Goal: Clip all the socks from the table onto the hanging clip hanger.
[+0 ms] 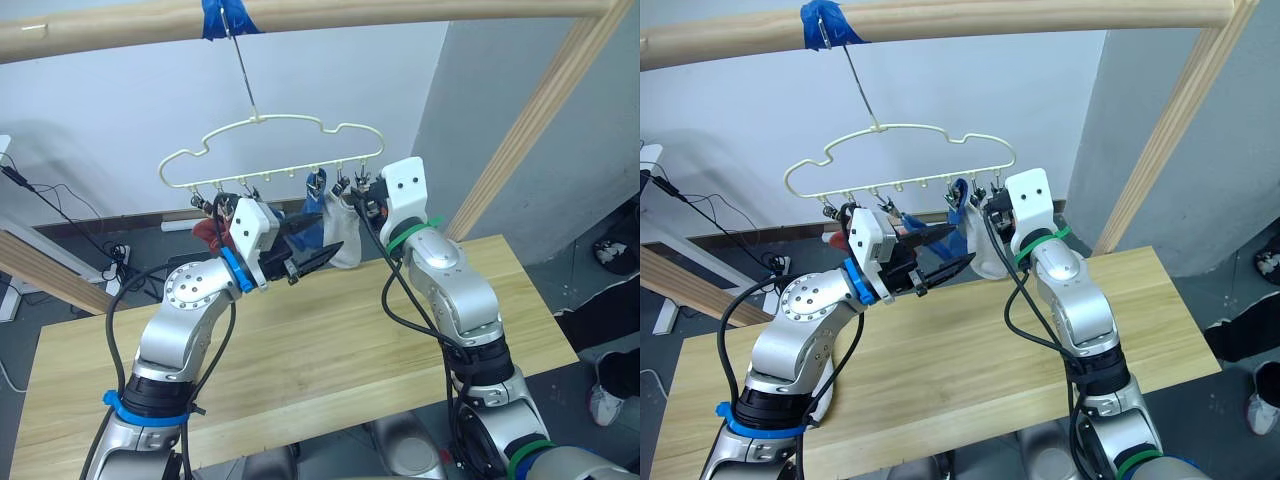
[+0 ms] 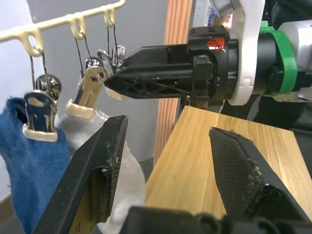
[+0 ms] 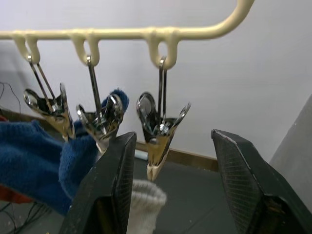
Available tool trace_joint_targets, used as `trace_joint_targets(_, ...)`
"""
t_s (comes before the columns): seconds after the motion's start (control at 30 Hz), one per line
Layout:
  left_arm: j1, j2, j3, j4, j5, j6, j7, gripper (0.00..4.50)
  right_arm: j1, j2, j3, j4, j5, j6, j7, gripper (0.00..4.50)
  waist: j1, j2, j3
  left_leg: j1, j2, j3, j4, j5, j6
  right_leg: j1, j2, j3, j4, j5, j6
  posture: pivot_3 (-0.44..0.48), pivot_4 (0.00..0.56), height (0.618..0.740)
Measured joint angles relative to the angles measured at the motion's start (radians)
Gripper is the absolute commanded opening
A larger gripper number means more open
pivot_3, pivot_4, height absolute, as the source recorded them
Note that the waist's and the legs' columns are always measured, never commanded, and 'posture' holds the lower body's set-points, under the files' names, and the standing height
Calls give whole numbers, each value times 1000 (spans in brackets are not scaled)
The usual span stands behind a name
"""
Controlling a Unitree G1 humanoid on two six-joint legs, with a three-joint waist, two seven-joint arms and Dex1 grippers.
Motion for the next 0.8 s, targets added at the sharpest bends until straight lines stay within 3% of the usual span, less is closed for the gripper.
trace_joint_targets(0.8, -12, 7, 0, 30, 3, -12, -19, 2955, -27, 152, -91, -33, 15, 99, -83, 2550, 16, 0, -2, 0, 0, 0, 0, 0, 0, -1, 0, 0, 1, 0, 0, -235, 168, 714)
